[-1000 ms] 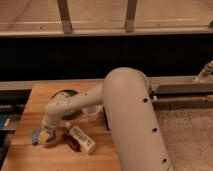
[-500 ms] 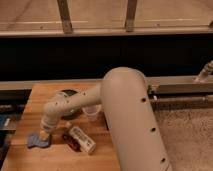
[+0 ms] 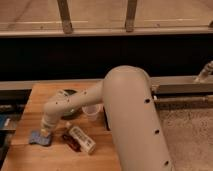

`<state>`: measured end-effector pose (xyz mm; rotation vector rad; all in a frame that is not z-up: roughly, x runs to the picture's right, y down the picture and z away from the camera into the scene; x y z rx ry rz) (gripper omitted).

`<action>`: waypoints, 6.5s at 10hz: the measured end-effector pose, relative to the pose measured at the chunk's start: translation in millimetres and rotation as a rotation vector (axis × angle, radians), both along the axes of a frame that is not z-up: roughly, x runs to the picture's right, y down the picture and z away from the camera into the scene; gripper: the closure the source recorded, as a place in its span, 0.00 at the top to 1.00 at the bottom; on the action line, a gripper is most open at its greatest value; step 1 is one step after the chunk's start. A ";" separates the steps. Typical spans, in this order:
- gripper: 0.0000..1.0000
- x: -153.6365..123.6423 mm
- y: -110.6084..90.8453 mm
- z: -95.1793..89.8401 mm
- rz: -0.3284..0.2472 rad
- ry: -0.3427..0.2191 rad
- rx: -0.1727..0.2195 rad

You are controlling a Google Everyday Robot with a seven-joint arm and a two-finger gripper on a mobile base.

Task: Wipe the white sponge on the table

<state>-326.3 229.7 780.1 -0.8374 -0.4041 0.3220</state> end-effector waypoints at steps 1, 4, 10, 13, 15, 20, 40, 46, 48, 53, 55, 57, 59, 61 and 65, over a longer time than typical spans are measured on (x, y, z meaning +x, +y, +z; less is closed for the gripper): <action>0.00 5.8 -5.8 -1.2 0.009 0.011 0.007; 0.00 28.8 -20.5 -4.5 0.034 0.057 0.017; 0.00 54.9 -39.0 9.1 0.039 0.132 -0.015; 0.00 19.9 -57.8 24.1 -0.022 0.104 -0.013; 0.00 -9.6 -64.5 33.2 -0.085 0.077 -0.018; 0.00 -67.6 -11.9 7.3 -0.215 -0.002 -0.074; 0.00 -101.7 -28.0 2.9 -0.273 -0.018 -0.036; 0.00 -16.7 3.6 -29.2 -0.201 0.088 -0.087; 0.00 20.9 4.4 -31.8 -0.161 0.123 -0.091; 0.00 27.5 -27.8 1.3 -0.137 0.109 -0.064; 0.00 15.2 -56.3 27.3 -0.128 0.094 -0.044; 0.00 14.7 -69.7 41.2 -0.121 0.075 -0.030; 0.00 2.5 -68.0 40.7 -0.135 0.048 -0.024; 0.00 -22.3 -52.2 28.0 -0.165 0.004 -0.022; 0.00 -94.4 -40.1 7.9 -0.250 -0.115 -0.004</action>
